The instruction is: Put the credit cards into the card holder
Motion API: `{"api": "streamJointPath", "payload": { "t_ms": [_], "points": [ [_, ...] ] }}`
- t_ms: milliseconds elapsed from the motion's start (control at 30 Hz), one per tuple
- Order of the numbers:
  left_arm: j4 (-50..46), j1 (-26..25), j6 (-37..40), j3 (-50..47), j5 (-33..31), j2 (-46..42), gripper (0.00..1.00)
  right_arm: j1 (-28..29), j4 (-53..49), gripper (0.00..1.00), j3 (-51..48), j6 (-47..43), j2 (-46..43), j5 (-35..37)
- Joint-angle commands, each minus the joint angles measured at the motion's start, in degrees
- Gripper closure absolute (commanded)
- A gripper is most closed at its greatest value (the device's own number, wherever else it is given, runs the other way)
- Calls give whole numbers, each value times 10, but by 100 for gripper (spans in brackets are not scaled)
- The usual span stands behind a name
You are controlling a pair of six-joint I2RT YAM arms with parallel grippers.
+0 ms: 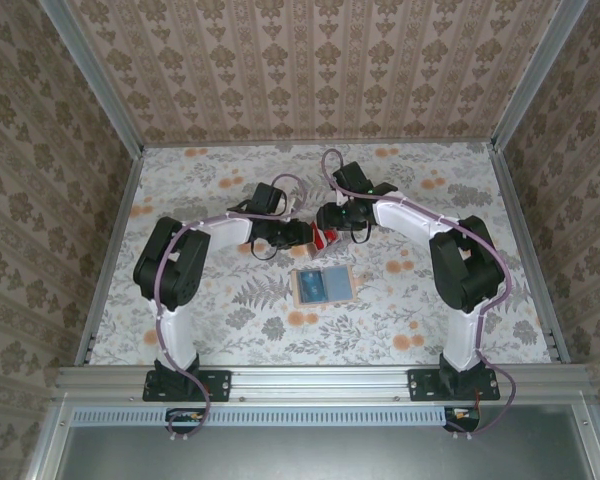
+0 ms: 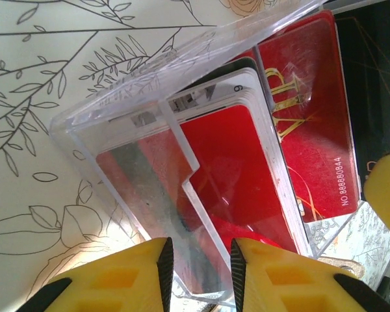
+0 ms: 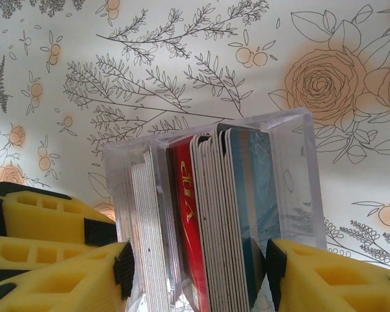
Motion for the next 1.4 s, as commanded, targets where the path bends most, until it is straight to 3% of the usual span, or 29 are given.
{"api": "streamJointPath", "payload": {
  "t_ms": [0,600,1367],
  "points": [
    [0,-3,4,16,12,10,68,7,-25,41,13,-6,-3,1],
    [-4,-6,7,16,7,7,68,7,-16,42,-6,-3,-38,10],
    [-8,-9,11,12,1,1,68,6,-17,75,-12,-5,-48,11]
  ]
}}
